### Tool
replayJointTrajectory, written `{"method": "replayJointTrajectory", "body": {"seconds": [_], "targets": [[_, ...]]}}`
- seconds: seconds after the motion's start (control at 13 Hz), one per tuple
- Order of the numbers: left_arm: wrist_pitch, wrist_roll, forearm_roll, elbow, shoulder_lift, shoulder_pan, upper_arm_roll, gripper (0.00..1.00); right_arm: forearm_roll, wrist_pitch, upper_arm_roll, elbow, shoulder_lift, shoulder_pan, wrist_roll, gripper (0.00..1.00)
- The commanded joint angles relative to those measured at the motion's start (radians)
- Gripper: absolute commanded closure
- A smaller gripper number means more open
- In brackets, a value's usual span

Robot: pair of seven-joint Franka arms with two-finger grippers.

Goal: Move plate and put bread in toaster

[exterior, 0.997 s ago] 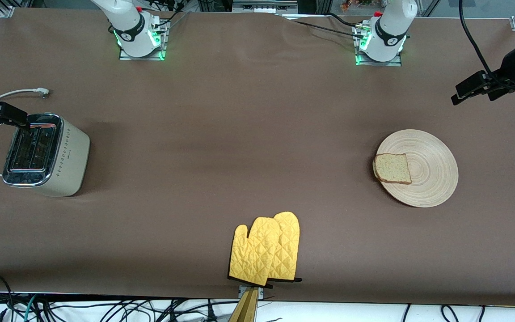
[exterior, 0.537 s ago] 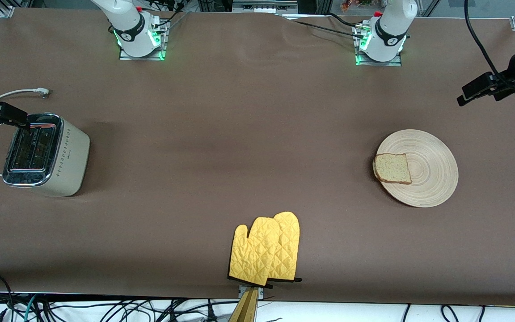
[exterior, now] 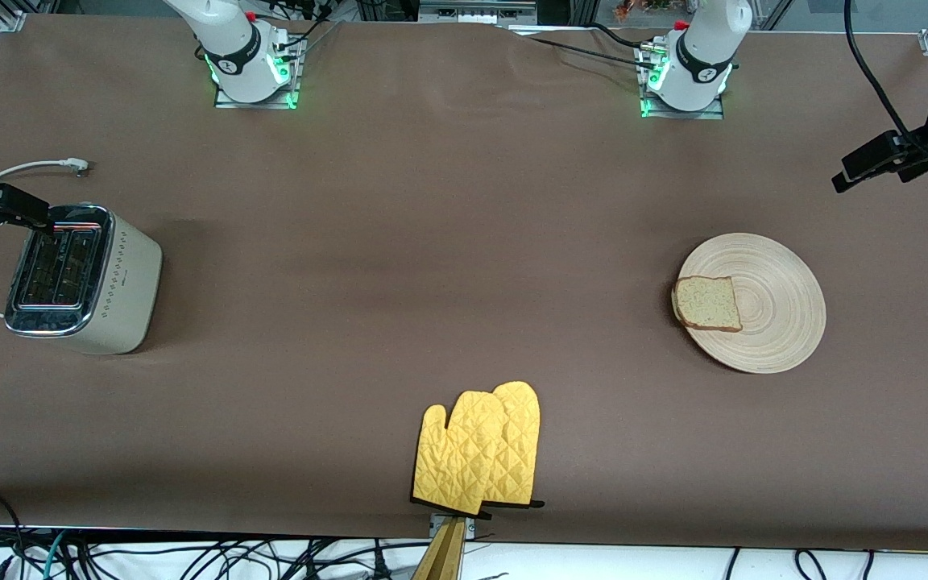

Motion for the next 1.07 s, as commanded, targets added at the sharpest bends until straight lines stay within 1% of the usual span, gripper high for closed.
{"method": "replayJointTrajectory", "body": {"seconds": [0.0, 0.15, 0.46, 0.61, 1.0], "targets": [[-0.024, 0.002, 0.046, 0.038, 0.023, -0.001, -0.009, 0.00, 0.016, -0.008, 0.004, 0.018, 0.004, -0.011, -0.001, 0.00], [-0.026, 0.002, 0.095, 0.038, 0.024, -0.016, -0.020, 0.00, 0.016, -0.007, 0.004, 0.018, 0.004, -0.011, -0.001, 0.00], [-0.046, 0.011, 0.132, 0.038, 0.035, -0.030, -0.043, 0.00, 0.016, -0.007, 0.004, 0.018, 0.004, -0.012, -0.001, 0.00], [-0.047, 0.047, 0.132, 0.038, 0.034, -0.027, -0.044, 0.00, 0.016, -0.007, 0.004, 0.018, 0.004, -0.012, -0.001, 0.00], [-0.046, 0.050, 0.131, 0.039, 0.034, -0.025, -0.043, 0.00, 0.016, -0.007, 0.004, 0.018, 0.004, -0.012, -0.001, 0.00]]}}
